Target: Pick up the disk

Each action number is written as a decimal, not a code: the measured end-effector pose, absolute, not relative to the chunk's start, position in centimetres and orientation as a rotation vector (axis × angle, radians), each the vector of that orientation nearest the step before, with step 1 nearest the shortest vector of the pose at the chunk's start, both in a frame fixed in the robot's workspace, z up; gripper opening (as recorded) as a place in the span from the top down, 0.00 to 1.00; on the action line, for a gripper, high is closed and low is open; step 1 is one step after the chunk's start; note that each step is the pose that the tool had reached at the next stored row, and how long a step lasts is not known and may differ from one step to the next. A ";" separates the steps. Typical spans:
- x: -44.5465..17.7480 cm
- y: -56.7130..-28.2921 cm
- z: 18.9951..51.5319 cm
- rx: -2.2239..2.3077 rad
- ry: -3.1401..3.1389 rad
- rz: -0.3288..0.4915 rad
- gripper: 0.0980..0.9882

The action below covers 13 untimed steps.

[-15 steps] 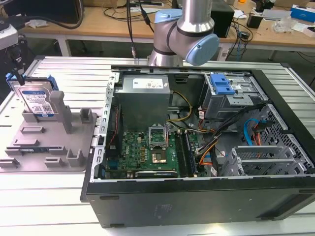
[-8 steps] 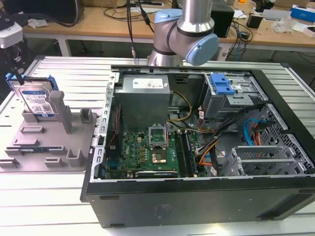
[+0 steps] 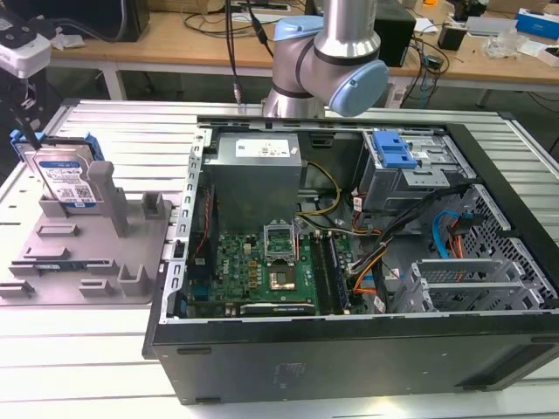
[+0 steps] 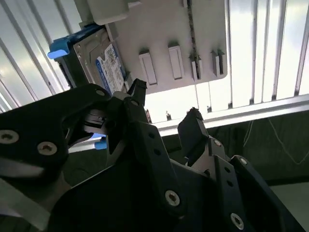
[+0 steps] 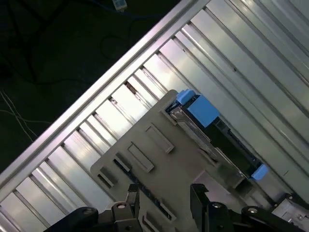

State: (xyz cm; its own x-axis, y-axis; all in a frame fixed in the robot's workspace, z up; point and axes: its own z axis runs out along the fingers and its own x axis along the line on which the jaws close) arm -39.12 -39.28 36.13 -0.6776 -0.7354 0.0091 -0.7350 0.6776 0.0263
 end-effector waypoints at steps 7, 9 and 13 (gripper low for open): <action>-39.1 -39.3 36.1 1.559 -2.702 -0.024 0.50; -39.1 -39.3 36.1 1.626 -2.662 -0.022 0.50; -39.1 -39.3 36.0 1.755 -2.579 -0.020 0.50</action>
State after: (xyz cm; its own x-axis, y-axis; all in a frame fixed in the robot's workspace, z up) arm -39.12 -39.28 36.05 -0.3668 -0.9302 0.0114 -0.9300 0.3669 0.0234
